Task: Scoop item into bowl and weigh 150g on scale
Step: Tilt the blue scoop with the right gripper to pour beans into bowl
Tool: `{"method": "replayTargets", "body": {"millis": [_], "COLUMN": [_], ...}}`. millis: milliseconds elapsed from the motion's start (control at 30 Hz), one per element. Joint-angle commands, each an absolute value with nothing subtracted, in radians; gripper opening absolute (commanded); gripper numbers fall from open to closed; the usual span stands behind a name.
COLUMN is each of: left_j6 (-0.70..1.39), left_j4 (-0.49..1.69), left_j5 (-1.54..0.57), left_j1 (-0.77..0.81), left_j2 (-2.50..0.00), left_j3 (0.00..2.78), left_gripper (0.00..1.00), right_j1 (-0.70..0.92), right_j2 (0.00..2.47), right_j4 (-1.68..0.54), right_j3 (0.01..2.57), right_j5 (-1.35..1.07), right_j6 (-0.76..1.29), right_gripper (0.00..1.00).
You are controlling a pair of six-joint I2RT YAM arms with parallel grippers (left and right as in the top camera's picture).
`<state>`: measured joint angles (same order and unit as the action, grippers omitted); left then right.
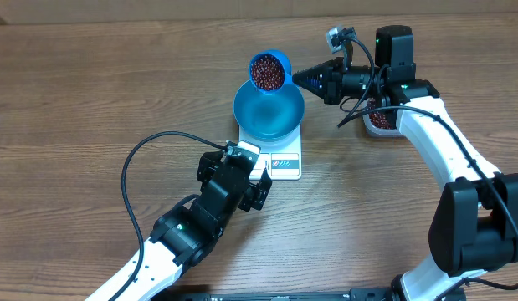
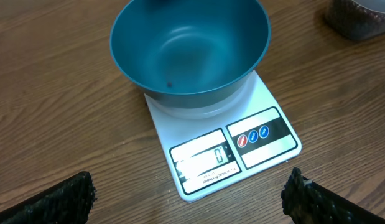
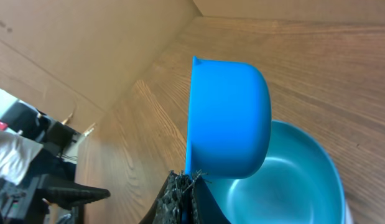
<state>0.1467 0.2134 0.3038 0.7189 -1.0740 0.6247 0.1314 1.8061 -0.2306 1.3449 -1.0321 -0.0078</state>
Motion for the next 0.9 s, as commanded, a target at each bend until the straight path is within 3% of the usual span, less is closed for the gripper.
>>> {"method": "replayTargets", "body": {"millis": [0,867], "left_j6": [0.127,0.127], "left_j4": [0.213,0.213], "left_j5": [0.321,0.321], "left_j1": [0.713,0.713], "left_j2": [-1.080,-1.080], "left_j3": [0.617,0.617], "left_gripper": [1.00,0.99], "right_j1": [0.132,0.132], "right_j2": [1.805,1.805], "right_j4": [-0.231,-0.346], "right_j3": [1.349,1.349], "right_j5": [-1.039,-0.880], "right_j6": [-0.099,-0.380], "right_gripper": [0.04,0.04]}}
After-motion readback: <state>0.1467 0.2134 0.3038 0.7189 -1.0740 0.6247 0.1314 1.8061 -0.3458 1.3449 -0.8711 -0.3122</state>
